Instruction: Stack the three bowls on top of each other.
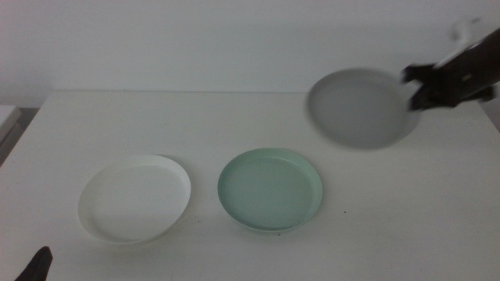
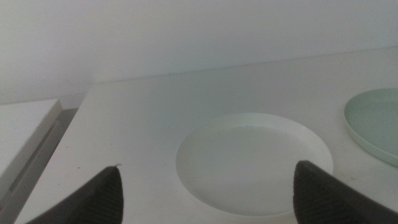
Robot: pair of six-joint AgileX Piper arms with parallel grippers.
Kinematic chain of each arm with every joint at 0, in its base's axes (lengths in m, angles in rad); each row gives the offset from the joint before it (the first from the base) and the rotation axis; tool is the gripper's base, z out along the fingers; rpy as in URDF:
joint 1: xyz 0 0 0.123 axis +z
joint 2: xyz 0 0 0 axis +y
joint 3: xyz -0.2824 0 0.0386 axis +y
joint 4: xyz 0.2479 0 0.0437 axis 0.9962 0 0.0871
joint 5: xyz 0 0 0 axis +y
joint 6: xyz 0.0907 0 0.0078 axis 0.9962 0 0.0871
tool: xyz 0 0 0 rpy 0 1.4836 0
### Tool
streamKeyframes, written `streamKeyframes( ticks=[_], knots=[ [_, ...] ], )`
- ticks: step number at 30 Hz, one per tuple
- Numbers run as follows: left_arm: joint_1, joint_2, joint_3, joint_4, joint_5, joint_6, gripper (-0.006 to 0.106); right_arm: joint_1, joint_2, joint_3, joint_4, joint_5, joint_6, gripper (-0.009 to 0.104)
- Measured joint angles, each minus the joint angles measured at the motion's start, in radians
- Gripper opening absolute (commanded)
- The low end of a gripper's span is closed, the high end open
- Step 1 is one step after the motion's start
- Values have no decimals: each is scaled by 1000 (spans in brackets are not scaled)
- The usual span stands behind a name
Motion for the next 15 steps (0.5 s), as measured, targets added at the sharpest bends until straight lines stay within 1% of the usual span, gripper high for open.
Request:
streamKeyframes(
  ticks=[5,8,11,15],
  knots=[
    [0,0,0,0,0,0,94,184,-18,124,2,-77,11,-3],
    [0,0,0,0,0,0,94,277,-9,152,2,-129,39,-3],
    [0,0,0,0,0,0,94,336,11,157,0,-179,72,-3],
    [0,0,0,0,0,0,94,381,56,157,0,-211,101,-3]
  ],
)
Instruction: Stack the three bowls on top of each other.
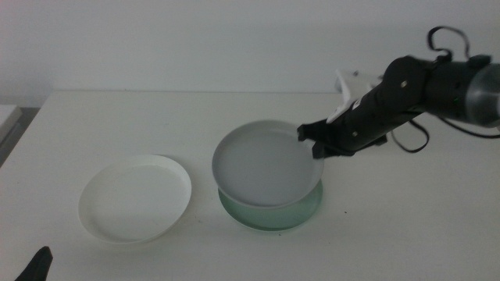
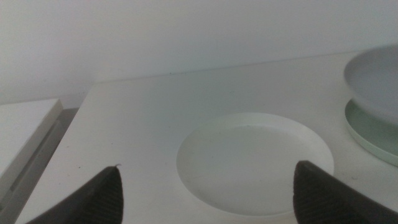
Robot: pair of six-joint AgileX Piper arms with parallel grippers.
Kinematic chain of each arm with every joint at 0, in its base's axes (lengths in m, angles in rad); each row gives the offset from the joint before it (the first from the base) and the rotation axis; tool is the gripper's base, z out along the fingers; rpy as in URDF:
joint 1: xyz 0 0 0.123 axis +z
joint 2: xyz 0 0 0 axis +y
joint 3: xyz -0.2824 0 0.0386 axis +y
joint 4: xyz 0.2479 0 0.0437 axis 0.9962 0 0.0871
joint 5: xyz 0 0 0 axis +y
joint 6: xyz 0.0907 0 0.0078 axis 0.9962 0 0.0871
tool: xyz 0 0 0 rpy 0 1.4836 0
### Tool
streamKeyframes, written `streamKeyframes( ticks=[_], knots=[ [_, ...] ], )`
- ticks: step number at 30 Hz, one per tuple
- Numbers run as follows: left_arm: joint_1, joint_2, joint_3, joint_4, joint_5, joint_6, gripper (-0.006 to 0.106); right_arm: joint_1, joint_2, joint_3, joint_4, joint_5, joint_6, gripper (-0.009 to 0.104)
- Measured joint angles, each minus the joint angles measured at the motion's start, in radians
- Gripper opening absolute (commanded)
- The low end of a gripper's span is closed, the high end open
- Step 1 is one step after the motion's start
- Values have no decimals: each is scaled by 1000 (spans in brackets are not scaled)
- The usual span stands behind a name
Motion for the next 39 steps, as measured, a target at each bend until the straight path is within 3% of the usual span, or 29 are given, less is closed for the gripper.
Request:
streamKeyframes(
  ticks=[12,20,30,33,39],
  knots=[
    [0,0,0,0,0,0,94,18,55,2,-7,0,20,-3],
    [0,0,0,0,0,0,94,18,55,2,-86,2,87,-3],
    [0,0,0,0,0,0,94,18,55,2,-106,25,95,-1],
    [0,0,0,0,0,0,94,18,55,2,-108,25,110,11],
    [0,0,0,0,0,0,94,18,55,2,-148,39,125,62]
  ],
)
